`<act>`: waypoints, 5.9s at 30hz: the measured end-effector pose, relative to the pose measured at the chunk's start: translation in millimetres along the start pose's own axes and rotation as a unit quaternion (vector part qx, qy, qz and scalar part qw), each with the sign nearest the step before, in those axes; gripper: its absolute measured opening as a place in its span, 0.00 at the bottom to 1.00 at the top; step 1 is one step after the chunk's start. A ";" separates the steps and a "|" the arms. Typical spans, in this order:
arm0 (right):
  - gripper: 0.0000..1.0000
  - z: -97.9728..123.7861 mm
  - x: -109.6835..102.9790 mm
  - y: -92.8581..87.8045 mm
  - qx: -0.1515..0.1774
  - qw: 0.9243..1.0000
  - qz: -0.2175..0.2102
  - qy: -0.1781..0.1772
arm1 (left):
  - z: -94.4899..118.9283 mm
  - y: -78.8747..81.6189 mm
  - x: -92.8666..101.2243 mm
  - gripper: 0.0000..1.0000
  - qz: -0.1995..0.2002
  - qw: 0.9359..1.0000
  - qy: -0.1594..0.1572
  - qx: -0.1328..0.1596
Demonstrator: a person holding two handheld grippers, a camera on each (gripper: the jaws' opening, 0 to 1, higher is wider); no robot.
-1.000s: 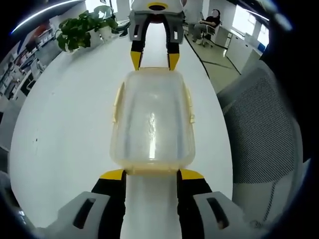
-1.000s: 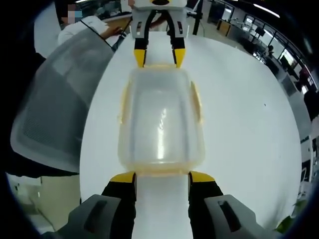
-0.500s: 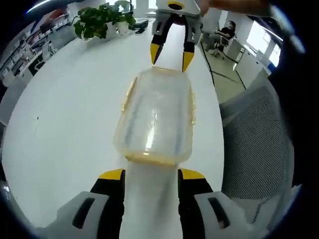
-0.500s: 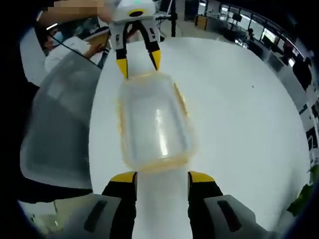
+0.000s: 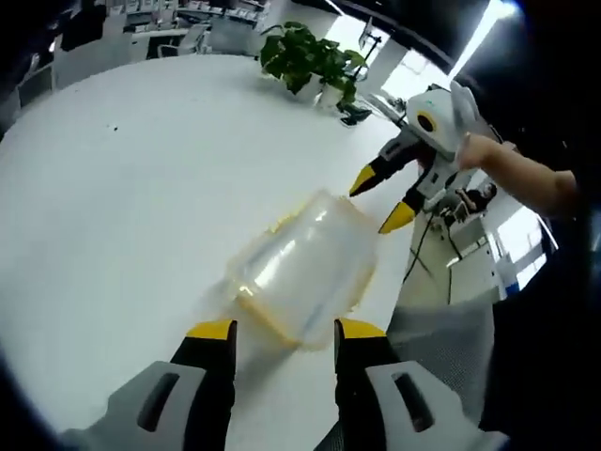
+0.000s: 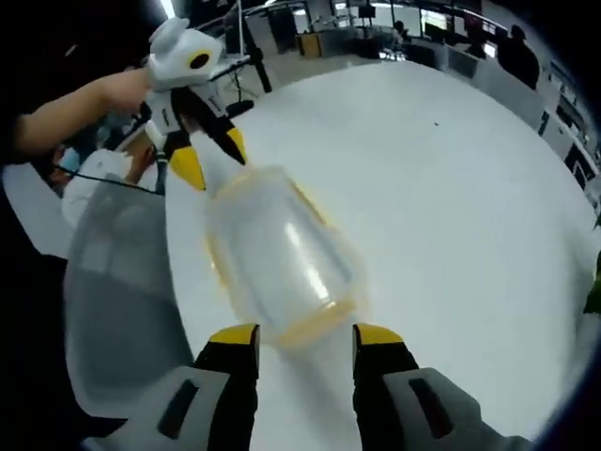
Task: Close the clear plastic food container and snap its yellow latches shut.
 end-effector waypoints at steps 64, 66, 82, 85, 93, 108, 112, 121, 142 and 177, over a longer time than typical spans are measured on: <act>0.24 -13.5 -3.0 -3.9 0.049 0.990 -0.132 0.015 | -31.3 -7.3 7.9 0.30 0.163 0.985 0.030 0.042; 0.24 -14.5 -3.9 -4.0 0.045 0.990 -0.133 0.016 | -19.6 -10.1 7.2 0.30 0.158 0.986 0.028 0.040; 0.23 -17.0 -3.3 -5.1 0.054 0.987 -0.151 0.030 | -29.4 -4.5 8.7 0.31 0.163 0.985 0.040 0.034; 0.23 -17.1 -2.2 -6.0 0.059 0.986 -0.151 0.032 | -29.6 -5.6 9.0 0.32 0.162 0.985 0.039 0.038; 0.25 -15.8 -1.1 -3.9 0.053 0.985 -0.161 0.035 | -31.2 -5.0 8.6 0.34 0.151 0.986 0.047 0.043; 0.29 -10.7 -2.6 4.4 0.049 0.998 -0.031 -0.028 | -24.6 4.0 11.3 0.48 -0.004 0.989 0.146 0.040; 0.28 -8.6 -5.7 7.1 0.042 0.998 0.009 -0.045 | -20.1 3.6 14.9 0.42 -0.016 0.989 0.141 0.034; 0.33 4.4 -5.7 26.3 0.071 0.995 0.067 -0.024 | -13.8 23.7 23.9 0.45 -0.141 0.982 0.126 0.024; 0.33 -14.4 -23.4 50.7 0.049 0.987 0.151 0.005 | -30.6 39.5 45.6 0.33 -0.257 0.965 0.057 0.002; 0.43 -37.3 -31.8 69.1 0.034 0.976 0.214 0.011 | -51.3 42.5 48.8 0.42 -0.339 0.939 0.050 -0.031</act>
Point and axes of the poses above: the point that each gripper's makers call its tool centre point, and the gripper's own axes: z roughly backward along the fingers, x roughly to its right, y roughly out of its top, the point moved 7 cm from there along z, roughly backward along the fingers, and after that the axes turned 6 degrees about -x, right-handed, at the moved point
